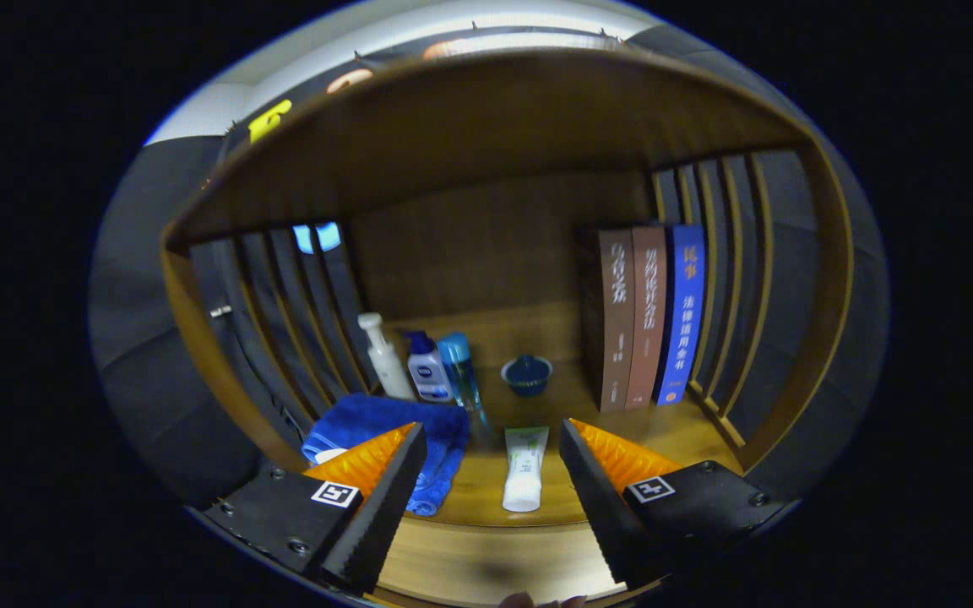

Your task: Pull open the drawer, take out the items inside it, and place them on the countertop above the cabinet.

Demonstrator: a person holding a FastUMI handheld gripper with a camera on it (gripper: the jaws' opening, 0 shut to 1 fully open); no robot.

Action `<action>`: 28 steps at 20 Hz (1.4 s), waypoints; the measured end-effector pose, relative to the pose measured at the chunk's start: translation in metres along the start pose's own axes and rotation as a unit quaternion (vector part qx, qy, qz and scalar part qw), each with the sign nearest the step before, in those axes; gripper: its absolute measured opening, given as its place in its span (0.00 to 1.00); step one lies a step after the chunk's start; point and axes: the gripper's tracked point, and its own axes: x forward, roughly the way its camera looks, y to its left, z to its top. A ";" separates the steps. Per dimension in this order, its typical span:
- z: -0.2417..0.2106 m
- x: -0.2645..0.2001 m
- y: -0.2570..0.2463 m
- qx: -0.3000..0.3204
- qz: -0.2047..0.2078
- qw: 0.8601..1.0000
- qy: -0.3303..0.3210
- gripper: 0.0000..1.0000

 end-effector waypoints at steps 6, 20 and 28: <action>0.027 -0.100 0.022 0.005 0.029 0.993 -0.117 0.99; -0.109 -0.210 0.013 -0.039 -0.030 0.985 -0.165 0.98; -0.251 -0.169 -0.033 -0.044 -0.059 0.995 -0.061 0.99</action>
